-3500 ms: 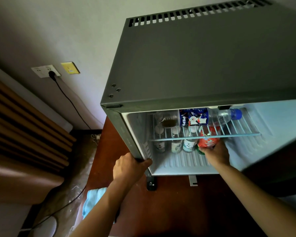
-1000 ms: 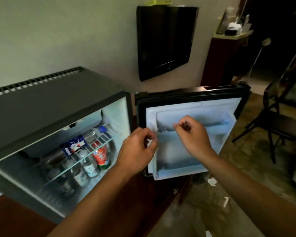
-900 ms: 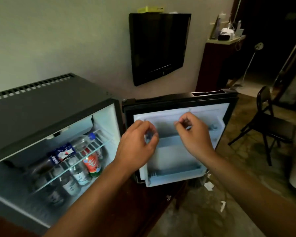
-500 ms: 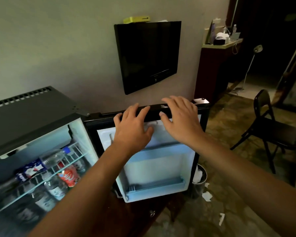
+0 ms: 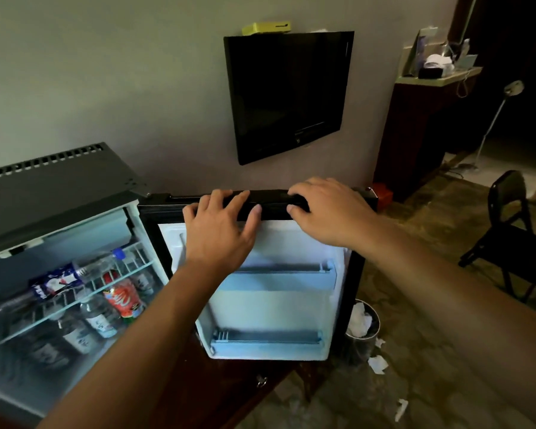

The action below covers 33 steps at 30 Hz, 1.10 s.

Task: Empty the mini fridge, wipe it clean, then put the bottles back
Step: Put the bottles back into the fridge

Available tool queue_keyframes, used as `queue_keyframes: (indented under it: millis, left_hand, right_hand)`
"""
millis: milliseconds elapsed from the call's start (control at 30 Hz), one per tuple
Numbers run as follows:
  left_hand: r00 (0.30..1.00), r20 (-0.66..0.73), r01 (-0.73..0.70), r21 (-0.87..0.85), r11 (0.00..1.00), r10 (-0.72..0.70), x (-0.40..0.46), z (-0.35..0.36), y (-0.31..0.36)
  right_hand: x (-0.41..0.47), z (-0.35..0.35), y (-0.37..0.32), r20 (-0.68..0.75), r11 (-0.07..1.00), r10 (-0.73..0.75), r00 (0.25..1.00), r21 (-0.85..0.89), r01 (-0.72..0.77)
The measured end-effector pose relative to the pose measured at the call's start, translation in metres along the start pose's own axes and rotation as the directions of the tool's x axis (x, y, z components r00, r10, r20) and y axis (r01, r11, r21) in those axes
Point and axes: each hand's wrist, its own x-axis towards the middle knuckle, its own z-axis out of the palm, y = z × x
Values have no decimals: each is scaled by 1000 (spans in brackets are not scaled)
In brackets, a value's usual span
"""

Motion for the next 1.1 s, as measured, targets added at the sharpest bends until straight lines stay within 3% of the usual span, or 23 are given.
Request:
queue_keyframes:
  millis: [167,333,500,700,833,1100]
  left_hand:
    - [999,-6,42,-40,998,-42,-8,-13,3]
    - [998,4,60,-143,988,-60,-24,-31,-4]
    - [999,1,43,-294,955,-45,-48,-49,-20]
    - [995,64,87,-300,950,-71,-71,-76,-31]
    - [987,145,104,-289,952,-64,-93,-102,-41]
    - [967,226,190,-311,931,-122,-130,-154,-74]
  right_hand:
    - [11,-27,6,153,994,-24,988,113,7]
    - [9,-34,-4,420,981,-113,901,192,33]
    - [-3,-33,-24,490,926,-235,839,376,40]
    - [-2,-17,-49,424,891,-293,857,445,85]
    - [5,5,-75,296,852,-306,905,509,122]
    - [17,46,-145,18,766,-481,877,495,410]
